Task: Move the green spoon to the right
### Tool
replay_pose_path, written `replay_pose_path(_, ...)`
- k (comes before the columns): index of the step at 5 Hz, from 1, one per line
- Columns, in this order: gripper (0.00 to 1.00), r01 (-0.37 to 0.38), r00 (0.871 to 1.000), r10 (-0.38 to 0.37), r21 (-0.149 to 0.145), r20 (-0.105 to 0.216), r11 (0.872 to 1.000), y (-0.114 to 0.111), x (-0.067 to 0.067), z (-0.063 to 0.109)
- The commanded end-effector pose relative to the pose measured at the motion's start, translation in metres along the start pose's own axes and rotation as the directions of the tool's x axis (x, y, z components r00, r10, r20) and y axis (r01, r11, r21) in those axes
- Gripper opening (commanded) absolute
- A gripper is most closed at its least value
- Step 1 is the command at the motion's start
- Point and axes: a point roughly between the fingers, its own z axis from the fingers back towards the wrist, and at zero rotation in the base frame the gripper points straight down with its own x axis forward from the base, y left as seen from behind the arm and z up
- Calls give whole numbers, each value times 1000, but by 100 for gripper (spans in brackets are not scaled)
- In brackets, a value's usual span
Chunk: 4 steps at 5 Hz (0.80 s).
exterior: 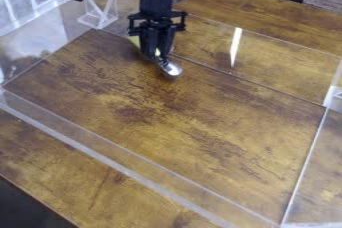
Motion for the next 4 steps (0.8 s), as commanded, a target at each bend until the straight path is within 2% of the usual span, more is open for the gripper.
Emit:
replay_pose_path(1, 0, 24, 999, -19, -122, 35, 992, 2, -7, 63)
replay_pose_path(3, 0, 53, 999, -53, -189, 4, 980, 9, -21, 102)
replay_pose_path(4, 0, 85, 996, -87, -220, 1, 972, 12, -37, 122)
